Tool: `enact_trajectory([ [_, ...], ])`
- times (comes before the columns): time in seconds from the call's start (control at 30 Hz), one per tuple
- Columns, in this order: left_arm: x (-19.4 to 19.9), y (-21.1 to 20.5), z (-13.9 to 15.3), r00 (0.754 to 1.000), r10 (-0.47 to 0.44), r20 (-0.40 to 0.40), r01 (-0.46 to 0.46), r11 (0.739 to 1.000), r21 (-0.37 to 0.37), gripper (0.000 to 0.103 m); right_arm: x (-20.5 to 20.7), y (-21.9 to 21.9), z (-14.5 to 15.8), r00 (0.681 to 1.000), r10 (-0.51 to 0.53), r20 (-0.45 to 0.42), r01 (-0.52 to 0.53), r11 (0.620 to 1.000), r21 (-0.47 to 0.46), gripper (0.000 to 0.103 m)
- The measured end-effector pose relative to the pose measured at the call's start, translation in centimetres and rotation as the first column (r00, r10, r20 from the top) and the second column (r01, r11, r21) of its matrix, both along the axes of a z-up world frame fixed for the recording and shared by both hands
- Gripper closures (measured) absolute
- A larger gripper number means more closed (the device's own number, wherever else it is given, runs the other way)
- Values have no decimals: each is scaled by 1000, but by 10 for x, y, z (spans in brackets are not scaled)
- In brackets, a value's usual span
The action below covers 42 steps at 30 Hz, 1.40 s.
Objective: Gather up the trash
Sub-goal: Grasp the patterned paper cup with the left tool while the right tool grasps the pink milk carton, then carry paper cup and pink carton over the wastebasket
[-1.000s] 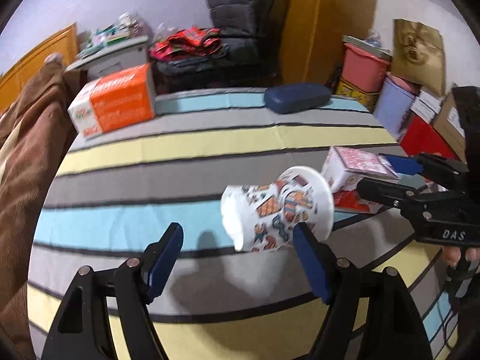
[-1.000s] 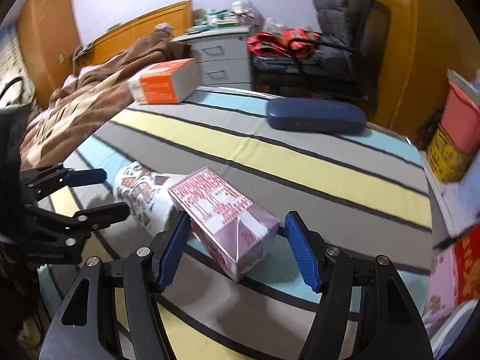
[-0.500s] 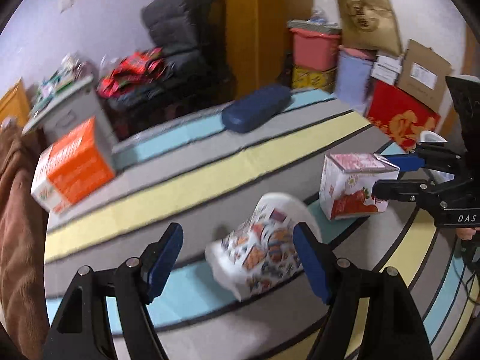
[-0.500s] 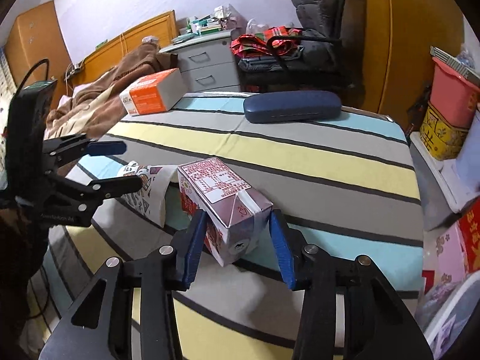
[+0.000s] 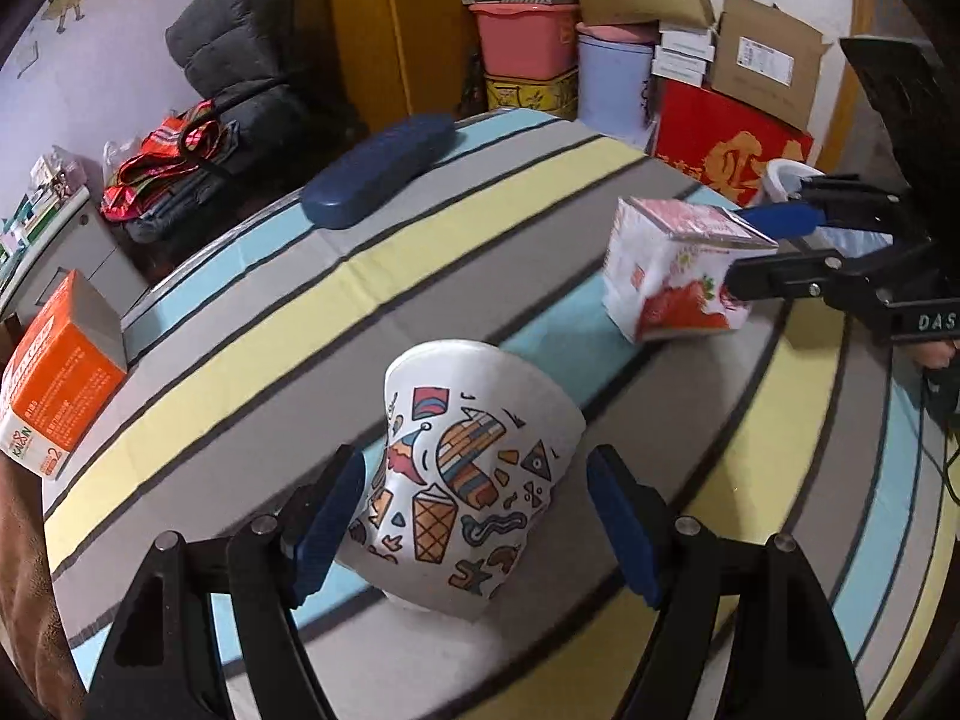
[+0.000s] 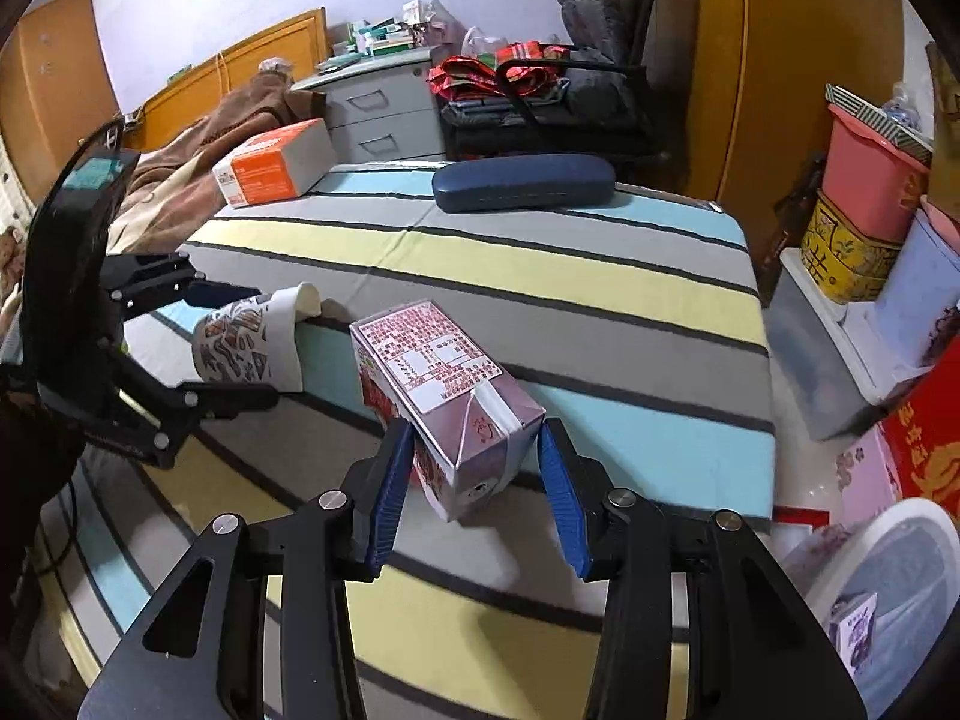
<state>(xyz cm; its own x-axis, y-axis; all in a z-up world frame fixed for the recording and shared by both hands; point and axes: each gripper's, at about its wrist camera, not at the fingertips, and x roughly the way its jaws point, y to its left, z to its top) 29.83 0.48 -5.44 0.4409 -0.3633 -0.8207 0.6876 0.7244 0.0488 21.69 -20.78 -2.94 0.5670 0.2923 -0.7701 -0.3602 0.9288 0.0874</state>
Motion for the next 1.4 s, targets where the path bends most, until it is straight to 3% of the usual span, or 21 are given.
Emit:
enact_trajectory([
  [0.13, -3, 0, 7, 1000, 3, -16, -4, 998, -59, 27, 0, 5, 1, 999, 32, 5, -32, 999, -33, 57],
  [0.27, 3, 4, 0, 998, 53, 21, -54, 999, 9, 27, 1, 10, 3, 997, 67, 31, -65, 996, -56, 39],
  [0.43, 10, 5, -9, 998, 49, -25, -49, 999, 5, 27, 16, 20, -5, 991, 131, 2, -131, 990, -54, 38],
  [0.53, 13, 7, -12, 996, 76, -51, -78, 996, -33, 27, 21, 24, -8, 988, 152, 5, -152, 986, -71, 38],
  [0.7, 13, 12, -11, 992, 117, -54, -121, 991, -65, 34, 21, 19, -10, 992, 124, -16, -124, 992, 3, 38],
  [0.73, 13, 13, -11, 990, 127, -55, -130, 989, -71, 36, 19, 19, -10, 993, 116, -13, -116, 993, 9, 38],
  [0.83, 11, 14, -10, 985, 167, -49, -170, 982, -77, 39, 15, 18, -10, 995, 96, -3, -96, 995, 11, 58],
  [0.93, 6, 14, -9, 980, 192, -41, -195, 977, -84, 40, 12, 17, -11, 996, 89, -1, -89, 996, 12, 62],
  [1.4, -44, -11, 18, 980, 197, 16, -194, 972, -130, 41, -24, -2, 9, 997, -3, 80, -2, 998, 65, 63],
])
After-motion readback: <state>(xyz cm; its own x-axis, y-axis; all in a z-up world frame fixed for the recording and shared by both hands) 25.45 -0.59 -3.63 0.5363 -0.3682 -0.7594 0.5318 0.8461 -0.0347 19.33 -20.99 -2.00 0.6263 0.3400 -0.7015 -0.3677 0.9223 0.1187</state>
